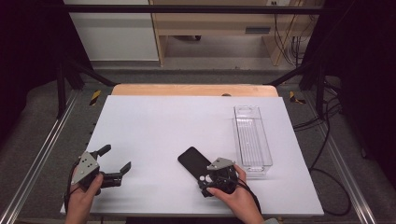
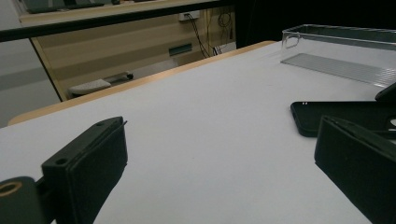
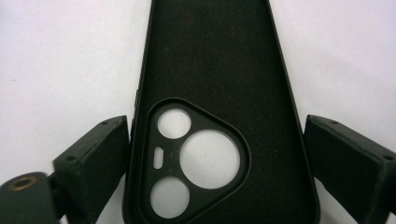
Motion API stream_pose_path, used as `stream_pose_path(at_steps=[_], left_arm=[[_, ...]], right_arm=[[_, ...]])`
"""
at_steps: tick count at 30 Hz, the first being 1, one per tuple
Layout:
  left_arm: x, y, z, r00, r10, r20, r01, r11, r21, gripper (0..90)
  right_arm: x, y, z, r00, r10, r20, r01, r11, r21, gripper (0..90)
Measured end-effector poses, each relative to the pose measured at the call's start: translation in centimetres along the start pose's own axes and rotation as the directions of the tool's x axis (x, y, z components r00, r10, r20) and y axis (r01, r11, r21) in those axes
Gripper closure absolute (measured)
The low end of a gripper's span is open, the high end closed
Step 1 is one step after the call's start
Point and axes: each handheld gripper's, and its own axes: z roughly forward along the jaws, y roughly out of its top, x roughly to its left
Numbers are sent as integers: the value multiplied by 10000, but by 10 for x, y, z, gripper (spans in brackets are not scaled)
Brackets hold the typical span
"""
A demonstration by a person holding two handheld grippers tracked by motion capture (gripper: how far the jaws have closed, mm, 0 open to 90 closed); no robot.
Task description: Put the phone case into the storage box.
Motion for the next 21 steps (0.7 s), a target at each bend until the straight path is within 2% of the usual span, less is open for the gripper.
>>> stream_pose_path(at_steps=[7, 11, 21], left_arm=[[-3, 1, 2, 9999, 84, 118, -84, 9999, 69, 27], [-4, 1, 3, 9998, 115, 156, -116, 9999, 105, 28], [-7, 1, 4, 9994, 273, 194, -277, 9995, 165, 33]], right_arm=[[-1, -2, 1, 10000, -3, -75, 2, 9998, -198, 74], [-2, -1, 0, 10000, 23, -48, -24, 10000, -42, 123], [-5, 5, -4, 9996, -51, -274, 57, 9997, 224, 160]])
